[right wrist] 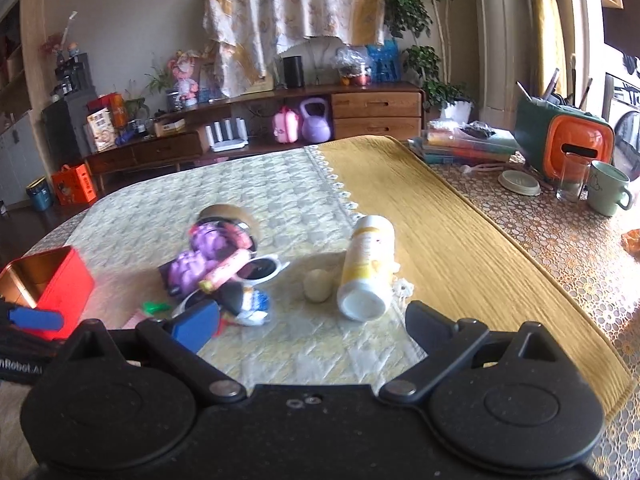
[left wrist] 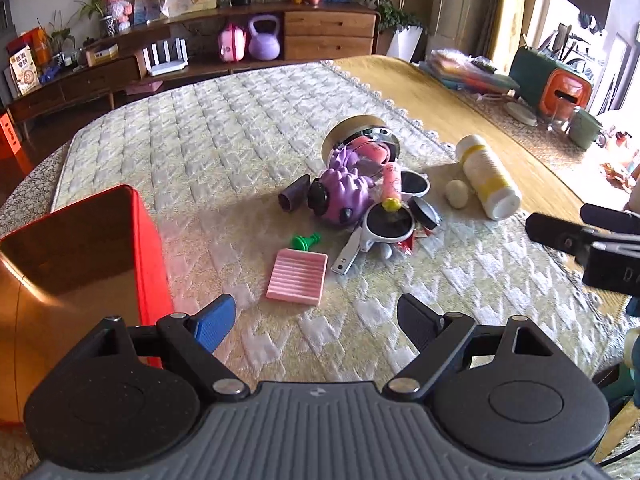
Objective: Organize rigid objects
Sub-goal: 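Grasp the pink ridged pad with the left tool while the right tool grips the white bottle, then carry the pink pad with the left tool over the red tin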
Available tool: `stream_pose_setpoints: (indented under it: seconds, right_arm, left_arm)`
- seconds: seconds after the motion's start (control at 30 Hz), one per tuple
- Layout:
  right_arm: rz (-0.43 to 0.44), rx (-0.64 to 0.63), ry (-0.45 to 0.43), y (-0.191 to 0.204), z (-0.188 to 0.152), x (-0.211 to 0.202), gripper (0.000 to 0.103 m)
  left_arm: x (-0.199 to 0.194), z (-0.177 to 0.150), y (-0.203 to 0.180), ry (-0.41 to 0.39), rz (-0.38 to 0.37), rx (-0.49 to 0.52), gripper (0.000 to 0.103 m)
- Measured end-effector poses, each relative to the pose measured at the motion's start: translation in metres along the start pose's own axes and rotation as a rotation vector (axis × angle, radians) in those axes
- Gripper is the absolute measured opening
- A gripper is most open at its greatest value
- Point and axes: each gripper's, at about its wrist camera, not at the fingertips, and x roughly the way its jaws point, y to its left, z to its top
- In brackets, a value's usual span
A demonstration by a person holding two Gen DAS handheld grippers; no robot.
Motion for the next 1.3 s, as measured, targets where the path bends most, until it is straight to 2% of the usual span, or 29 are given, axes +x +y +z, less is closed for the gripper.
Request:
stream_pose_setpoints:
  seconds: [0.1, 0.27, 0.33, 0.63, 0.83, 0.87, 1.0, 1.07, 1.2, 1.3]
  right_arm:
    - [-0.017, 0.010, 0.003, -0.009, 0.011, 0.017, 0.097]
    - [-0.037, 0.031, 0.031, -0.022, 0.026, 0.049, 0.092]
    - [-0.051, 0.039, 0.042, -0.026, 0.029, 0.061, 0.087]
    - [-0.074, 0.058, 0.074, -0.035, 0.031, 0.087, 0.079]
    - [-0.076, 0.068, 0.090, -0.039, 0.031, 0.097, 0.072]
    - [-0.075, 0.072, 0.093, -0.039, 0.031, 0.098, 0.071]
    - [-0.068, 0.088, 0.106, -0.041, 0.029, 0.103, 0.060]
    - [-0.065, 0.099, 0.111, -0.043, 0.028, 0.104, 0.054]
    - [-0.053, 0.113, 0.113, -0.044, 0.027, 0.104, 0.046]
    - [-0.056, 0.109, 0.111, -0.044, 0.026, 0.103, 0.045]
  left_arm:
    - [0.015, 0.006, 0.002, 0.015, -0.009, -0.006, 0.088]
    - [0.040, 0.010, -0.002, 0.040, 0.043, 0.031, 0.088]
    - [0.048, 0.010, 0.000, 0.050, 0.044, 0.026, 0.088]
    - [0.066, 0.010, 0.009, 0.080, 0.046, 0.000, 0.088]
    - [0.067, 0.011, 0.011, 0.071, 0.041, 0.002, 0.070]
    - [0.066, 0.011, 0.010, 0.068, 0.038, 0.002, 0.065]
    - [0.065, 0.011, 0.007, 0.061, 0.032, 0.014, 0.054]
    - [0.064, 0.011, 0.006, 0.055, 0.032, 0.018, 0.043]
    - [0.064, 0.011, 0.008, 0.054, 0.029, 0.011, 0.041]
    - [0.064, 0.010, 0.007, 0.053, 0.039, 0.016, 0.040]
